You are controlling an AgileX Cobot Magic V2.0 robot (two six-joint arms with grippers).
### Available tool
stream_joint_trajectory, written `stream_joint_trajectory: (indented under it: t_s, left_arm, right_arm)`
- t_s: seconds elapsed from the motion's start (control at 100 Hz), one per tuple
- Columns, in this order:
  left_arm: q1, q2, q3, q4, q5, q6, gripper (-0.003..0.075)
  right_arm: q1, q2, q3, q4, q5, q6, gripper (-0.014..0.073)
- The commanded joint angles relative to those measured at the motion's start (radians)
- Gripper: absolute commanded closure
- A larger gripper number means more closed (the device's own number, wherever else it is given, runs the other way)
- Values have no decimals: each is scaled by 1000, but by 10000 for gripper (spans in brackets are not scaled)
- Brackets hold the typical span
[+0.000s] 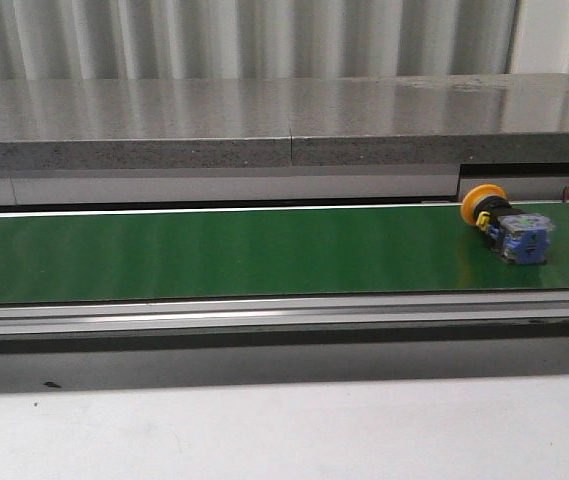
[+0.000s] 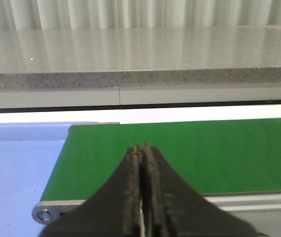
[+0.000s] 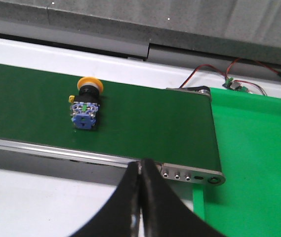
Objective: Move button from right to left
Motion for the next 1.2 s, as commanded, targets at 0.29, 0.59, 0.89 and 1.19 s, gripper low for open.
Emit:
stream_joint_trajectory:
  t_s: [0.29,0.59,0.89,1.19]
  left_arm:
    - [2,-29,-25,-7,-141,-3,741]
    - [0,98,-249,-7,134,-3,741]
    - [0,333,-413,2,305,40,736]
    - [0,515,-515,-6,355,40,123]
  right_arm:
    - [4,7,-23,-5,-88,-8,662]
    - [4,7,-23,-5,-89,-8,662]
    - [4,7,-23,-5,-90,-8,662]
    - [4,7,-23,-5,-90,-8,662]
